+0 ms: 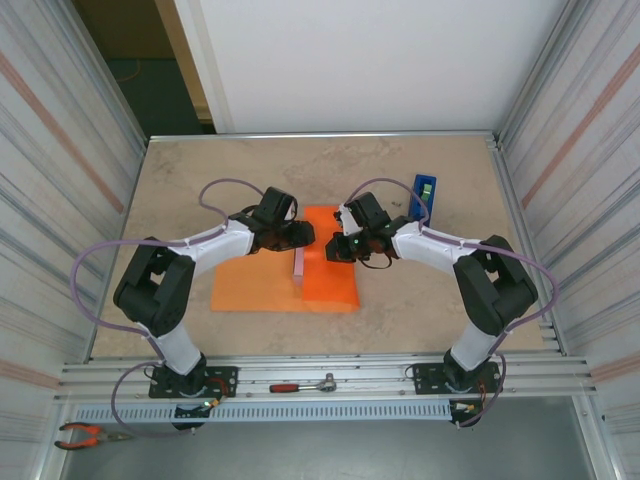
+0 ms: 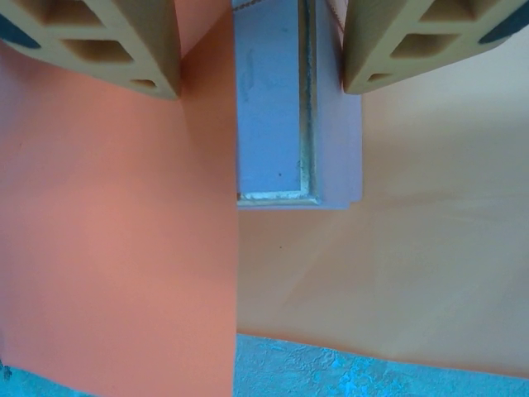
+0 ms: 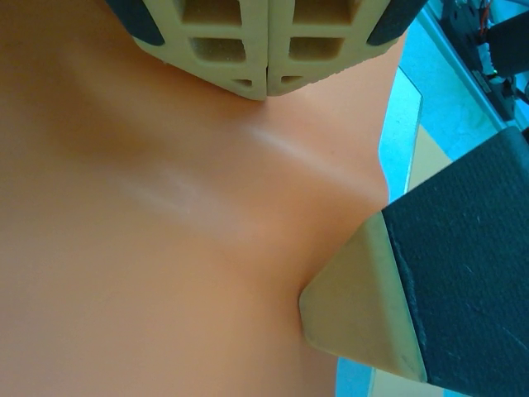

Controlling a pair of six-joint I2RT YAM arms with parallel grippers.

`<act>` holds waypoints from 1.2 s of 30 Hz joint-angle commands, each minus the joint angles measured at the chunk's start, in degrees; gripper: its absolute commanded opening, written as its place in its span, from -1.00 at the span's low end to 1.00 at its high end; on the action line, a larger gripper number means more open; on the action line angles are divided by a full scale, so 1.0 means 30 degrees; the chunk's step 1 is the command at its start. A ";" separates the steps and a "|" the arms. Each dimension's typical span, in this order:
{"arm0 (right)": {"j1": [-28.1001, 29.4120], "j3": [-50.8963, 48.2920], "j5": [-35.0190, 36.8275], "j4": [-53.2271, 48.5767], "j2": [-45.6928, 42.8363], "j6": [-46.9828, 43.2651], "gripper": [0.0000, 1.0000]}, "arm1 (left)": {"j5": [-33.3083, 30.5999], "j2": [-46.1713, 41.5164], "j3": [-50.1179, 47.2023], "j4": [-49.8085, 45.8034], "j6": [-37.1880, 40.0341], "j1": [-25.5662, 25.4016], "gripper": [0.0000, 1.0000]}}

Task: Wrap the gift box in paper
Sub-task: First fold the wrapping paper around the gift box.

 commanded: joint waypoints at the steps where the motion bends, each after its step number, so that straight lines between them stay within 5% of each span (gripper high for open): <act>1: 0.0041 -0.0496 0.0408 0.0043 0.0175 0.0037 -1.00 | -0.0433 -0.0538 -0.0030 -0.1350 0.0817 0.0286 0.15; 23: 0.0017 -0.0942 0.0396 0.0276 0.0130 0.0113 -1.00 | -0.0061 -0.2485 -0.3082 0.0819 -0.0163 -0.1239 0.45; 34: -0.1579 -0.0398 -0.0016 -0.0329 -0.2094 0.0855 -1.00 | -0.1263 -0.2748 -0.4383 0.1072 -0.1219 -0.1810 0.14; 36: -0.2173 -0.0410 0.0798 -0.0357 -0.3004 0.1276 -0.81 | -0.1292 -0.2754 -0.4626 0.1268 -0.1356 -0.1839 0.12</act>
